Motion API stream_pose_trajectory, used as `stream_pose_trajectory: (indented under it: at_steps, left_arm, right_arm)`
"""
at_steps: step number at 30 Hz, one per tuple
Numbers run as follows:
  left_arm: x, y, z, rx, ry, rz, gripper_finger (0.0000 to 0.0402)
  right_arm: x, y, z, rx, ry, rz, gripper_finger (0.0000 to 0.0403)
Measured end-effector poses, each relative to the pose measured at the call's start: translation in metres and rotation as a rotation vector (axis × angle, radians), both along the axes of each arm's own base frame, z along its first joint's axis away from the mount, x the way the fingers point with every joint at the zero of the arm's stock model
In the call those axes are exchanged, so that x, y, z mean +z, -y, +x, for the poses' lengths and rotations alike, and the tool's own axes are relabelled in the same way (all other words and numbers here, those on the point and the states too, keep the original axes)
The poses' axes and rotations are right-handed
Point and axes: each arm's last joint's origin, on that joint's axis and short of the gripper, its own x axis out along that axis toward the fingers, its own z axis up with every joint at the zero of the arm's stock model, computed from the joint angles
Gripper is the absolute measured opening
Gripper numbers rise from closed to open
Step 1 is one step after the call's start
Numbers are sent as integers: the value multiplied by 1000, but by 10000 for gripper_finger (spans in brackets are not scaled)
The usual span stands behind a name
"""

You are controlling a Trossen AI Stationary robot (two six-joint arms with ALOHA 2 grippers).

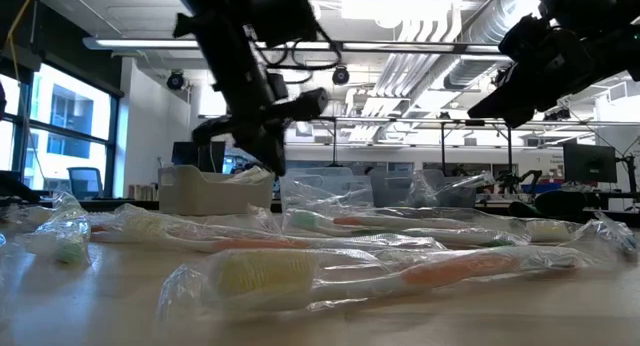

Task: Pick & Place Toothbrushes
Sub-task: Put the orange toothbrush into the white bin

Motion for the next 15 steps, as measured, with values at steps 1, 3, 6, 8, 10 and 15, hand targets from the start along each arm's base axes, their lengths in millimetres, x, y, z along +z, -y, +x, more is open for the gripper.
stream_pose_trajectory:
  at_steps: [1,3,6,8,10,15]
  left_arm:
    - [-2,0,1,-7,-38,6,0]
    - [-4,-3,3,-9,-75,11,0]
    - [-6,-9,1,-7,-113,-25,0]
    - [-6,-10,0,-10,-116,-53,0]
    - [-7,-11,0,-2,-109,-71,0]
    - [-7,-11,1,-7,-99,-100,0]
  right_arm:
    - [0,0,0,-1,-3,1,2]
    - [-1,0,0,-1,-6,1,2]
    - [-2,0,0,-1,-23,6,2]
    - [-3,0,0,-1,-34,9,2]
    - [-3,0,0,-1,-30,8,2]
    - [-3,0,0,0,-25,6,2]
